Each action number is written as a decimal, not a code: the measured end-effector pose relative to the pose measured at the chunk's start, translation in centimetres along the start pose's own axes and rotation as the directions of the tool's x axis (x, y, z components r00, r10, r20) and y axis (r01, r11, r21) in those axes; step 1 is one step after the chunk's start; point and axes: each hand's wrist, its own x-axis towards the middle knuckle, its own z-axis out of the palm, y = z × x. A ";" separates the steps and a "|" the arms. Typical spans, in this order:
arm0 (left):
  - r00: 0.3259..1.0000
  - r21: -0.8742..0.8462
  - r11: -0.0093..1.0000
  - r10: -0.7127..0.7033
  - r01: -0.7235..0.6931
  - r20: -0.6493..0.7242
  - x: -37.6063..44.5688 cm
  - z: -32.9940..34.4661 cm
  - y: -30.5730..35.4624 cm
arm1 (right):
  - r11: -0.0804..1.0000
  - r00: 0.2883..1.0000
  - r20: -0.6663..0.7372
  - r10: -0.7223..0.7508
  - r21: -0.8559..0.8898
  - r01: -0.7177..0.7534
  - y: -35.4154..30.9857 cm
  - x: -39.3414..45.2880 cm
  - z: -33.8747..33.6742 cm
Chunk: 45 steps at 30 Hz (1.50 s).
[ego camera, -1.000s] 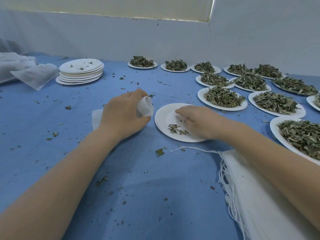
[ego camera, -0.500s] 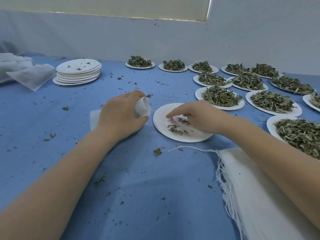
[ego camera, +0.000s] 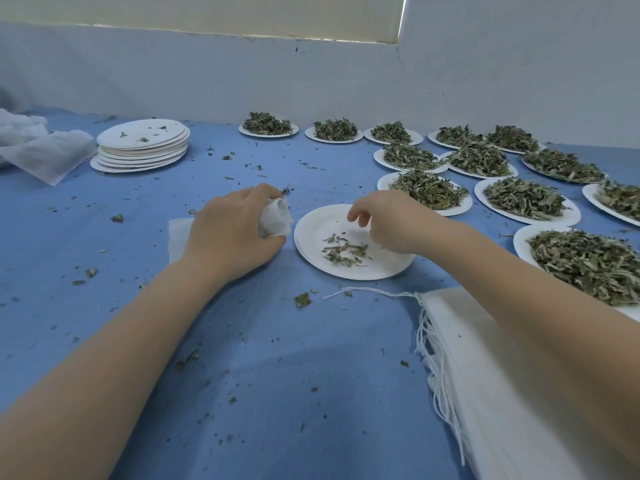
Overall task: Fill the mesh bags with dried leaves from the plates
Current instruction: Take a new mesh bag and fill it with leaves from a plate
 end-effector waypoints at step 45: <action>0.995 -0.013 0.995 0.098 -0.098 -0.021 -0.2 0.5 0.0 | 0.943 0.947 -0.306 -0.098 0.276 0.187 -3.0 -2.5 -2.6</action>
